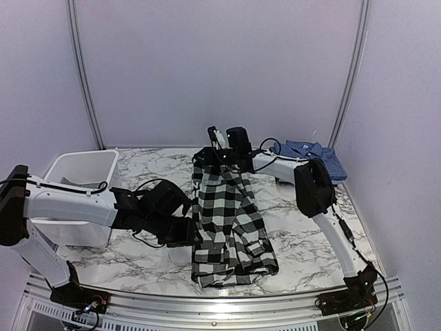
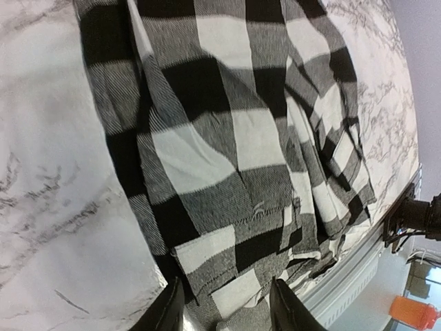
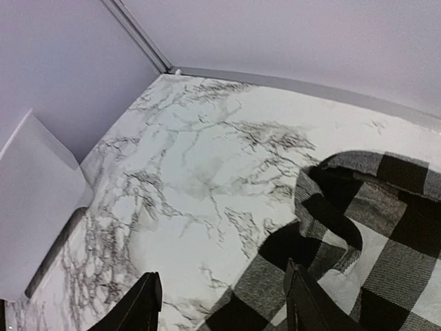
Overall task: Fold and stack the long sleeve shirts
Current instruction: Smooth out the rectangle-folded shirt at the center of the board, then move the rectangle-folded shirt to the center of the board.
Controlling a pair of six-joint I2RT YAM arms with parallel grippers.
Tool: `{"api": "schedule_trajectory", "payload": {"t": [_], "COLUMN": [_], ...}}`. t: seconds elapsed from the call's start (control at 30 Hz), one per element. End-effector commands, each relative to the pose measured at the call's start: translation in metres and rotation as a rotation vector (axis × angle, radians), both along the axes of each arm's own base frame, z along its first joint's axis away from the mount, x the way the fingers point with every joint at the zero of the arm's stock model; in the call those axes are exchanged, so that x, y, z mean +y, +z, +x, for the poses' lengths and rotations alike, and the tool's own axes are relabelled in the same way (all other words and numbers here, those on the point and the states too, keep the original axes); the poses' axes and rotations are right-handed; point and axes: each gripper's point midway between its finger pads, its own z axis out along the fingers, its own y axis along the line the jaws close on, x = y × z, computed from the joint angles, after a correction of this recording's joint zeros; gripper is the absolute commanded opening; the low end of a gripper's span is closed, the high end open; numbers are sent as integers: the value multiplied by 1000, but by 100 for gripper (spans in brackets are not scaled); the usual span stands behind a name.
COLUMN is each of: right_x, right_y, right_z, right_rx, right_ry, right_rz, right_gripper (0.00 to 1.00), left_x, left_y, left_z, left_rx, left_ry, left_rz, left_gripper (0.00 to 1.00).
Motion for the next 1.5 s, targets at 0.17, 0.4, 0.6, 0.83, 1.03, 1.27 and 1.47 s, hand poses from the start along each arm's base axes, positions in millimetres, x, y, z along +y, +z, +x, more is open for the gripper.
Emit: {"api": "schedule_trajectory", "payload": {"t": [0.17,0.4,0.6,0.83,1.03,1.27,1.47], "right_x": [-35,-72,-79,-92,-102,-103,-112], "right_y": [122,88,25,-36,-66,-39,-3], "right_z": [-66,-111,-129,-126,-127,-127,-131], "right_rx": [-26,51,154,255,329,285,222], "right_ry": [34,0,25,-44,-113,-104,-118], "right_rz": [71,8,-63,-164,-201,-192,-201], "right_gripper": [44,29,20,15,13,24,38], "left_x": [33,48,39,28,26,25,41], "left_y": [47,30,-10,-35,-53,-78,-81], "left_z": [111,217,254,272,278,279,293], "left_rx": [-173,-212,-177,-144,-114,-59,-49], "left_ry": [160,268,257,247,279,317,397], "left_rz": [-9,40,70,59,67,76,79], "left_gripper": [46,46,46,47,41,14,0]}}
